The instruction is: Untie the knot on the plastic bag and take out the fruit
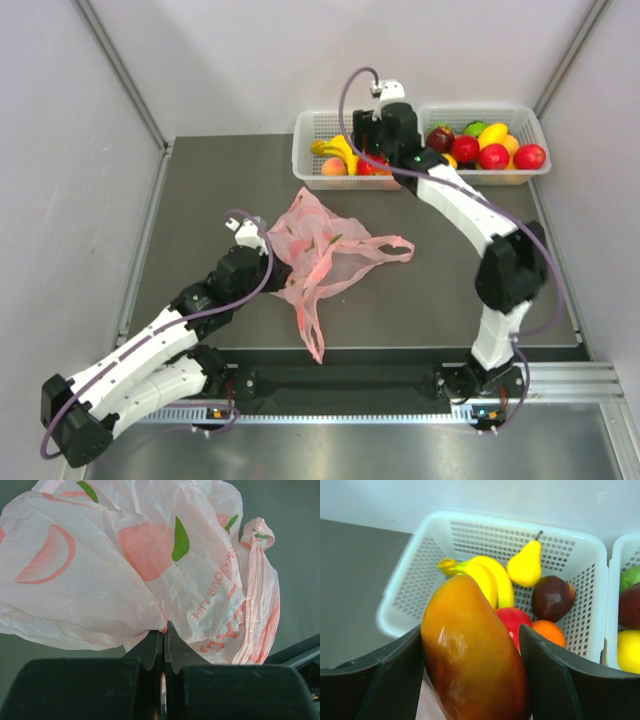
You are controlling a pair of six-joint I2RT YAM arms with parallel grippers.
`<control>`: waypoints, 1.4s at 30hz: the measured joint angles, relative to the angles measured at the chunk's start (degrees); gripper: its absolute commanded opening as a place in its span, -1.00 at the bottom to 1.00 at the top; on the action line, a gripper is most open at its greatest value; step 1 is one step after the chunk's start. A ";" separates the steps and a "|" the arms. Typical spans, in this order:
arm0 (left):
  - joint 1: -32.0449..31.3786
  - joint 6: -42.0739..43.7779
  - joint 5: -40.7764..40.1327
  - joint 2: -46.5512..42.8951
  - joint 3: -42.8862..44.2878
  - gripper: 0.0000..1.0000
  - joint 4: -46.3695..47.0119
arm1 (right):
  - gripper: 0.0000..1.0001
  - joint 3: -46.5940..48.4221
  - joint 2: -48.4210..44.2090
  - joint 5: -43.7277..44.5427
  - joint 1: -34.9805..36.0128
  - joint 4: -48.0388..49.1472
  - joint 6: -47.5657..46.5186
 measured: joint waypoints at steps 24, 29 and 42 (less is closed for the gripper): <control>0.00 2.99 1.99 2.91 -1.99 -0.89 5.53 | 0.99 35.52 37.38 -6.95 -14.12 -8.46 2.86; 0.02 3.87 1.62 2.80 -1.51 -0.36 5.33 | 0.99 30.62 32.92 -7.54 -13.49 -9.14 2.80; 0.04 5.44 -1.05 -6.58 2.45 0.98 -0.87 | 0.99 -20.94 -34.93 -14.84 -11.52 -2.36 3.52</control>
